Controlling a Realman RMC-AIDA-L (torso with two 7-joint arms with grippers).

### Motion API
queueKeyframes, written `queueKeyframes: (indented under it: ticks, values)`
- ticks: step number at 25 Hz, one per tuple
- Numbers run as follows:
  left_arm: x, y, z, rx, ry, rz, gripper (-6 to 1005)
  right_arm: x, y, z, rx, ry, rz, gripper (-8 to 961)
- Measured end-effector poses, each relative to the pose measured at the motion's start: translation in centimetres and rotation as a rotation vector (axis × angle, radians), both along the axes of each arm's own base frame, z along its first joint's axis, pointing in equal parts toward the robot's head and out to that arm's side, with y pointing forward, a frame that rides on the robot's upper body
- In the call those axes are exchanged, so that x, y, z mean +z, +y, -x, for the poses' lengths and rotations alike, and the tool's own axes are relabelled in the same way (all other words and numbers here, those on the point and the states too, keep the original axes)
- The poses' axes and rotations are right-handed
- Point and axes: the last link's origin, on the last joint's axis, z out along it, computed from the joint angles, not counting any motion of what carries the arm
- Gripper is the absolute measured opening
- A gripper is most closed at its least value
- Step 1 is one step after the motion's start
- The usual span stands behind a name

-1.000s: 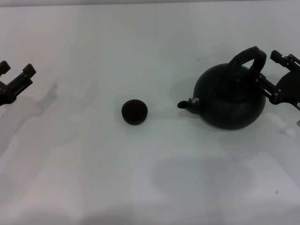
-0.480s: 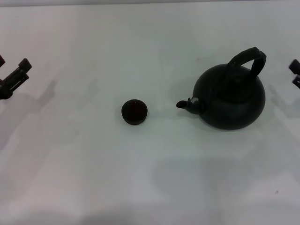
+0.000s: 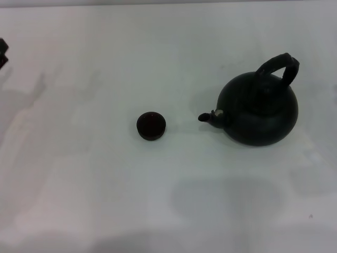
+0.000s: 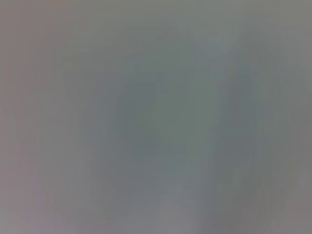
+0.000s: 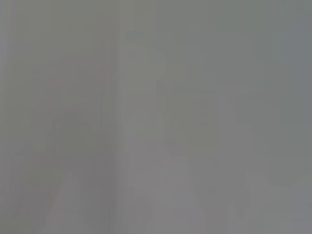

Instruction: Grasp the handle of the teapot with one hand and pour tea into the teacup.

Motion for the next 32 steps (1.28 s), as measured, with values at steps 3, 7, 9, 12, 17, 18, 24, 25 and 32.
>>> queueKeyframes:
  ticks: [3,7,9,12,17,18,24,25,32]
  values:
    - [0.4,0.5,-0.2,0.004,-0.018,-0.038,876,0.5,1.1,-0.3,-0.031,-0.005,-0.022,833]
    - [0.9,0.4,-0.1,0.024,-0.075,-0.113,876,1.0,2.8,-0.7,-0.077,-0.017,-0.040,832]
    - [0.9,0.2,-0.1,0.032,-0.096,-0.135,876,1.2,3.7,-1.0,-0.116,-0.030,-0.055,831]
    - [0.6,0.1,0.0,0.043,-0.119,-0.141,876,1.2,4.9,-1.3,-0.151,-0.055,-0.048,830]
    - [-0.1,-0.3,0.1,0.057,-0.140,-0.127,876,1.4,5.2,-0.9,-0.132,-0.081,-0.058,829]
    - [-0.1,-0.3,0.1,0.055,-0.142,-0.127,876,1.5,5.0,-0.8,-0.124,-0.078,-0.069,829]
    - [0.1,-0.3,-0.3,0.024,-0.126,-0.134,875,2.5,4.1,-0.9,-0.112,-0.055,-0.140,829]
    - [0.2,-0.4,-0.3,0.020,-0.122,-0.134,875,2.5,4.1,-0.9,-0.114,-0.053,-0.143,829]
    - [0.3,-0.5,-0.2,0.013,-0.094,-0.139,875,2.4,4.0,-1.1,-0.129,-0.047,-0.148,829]
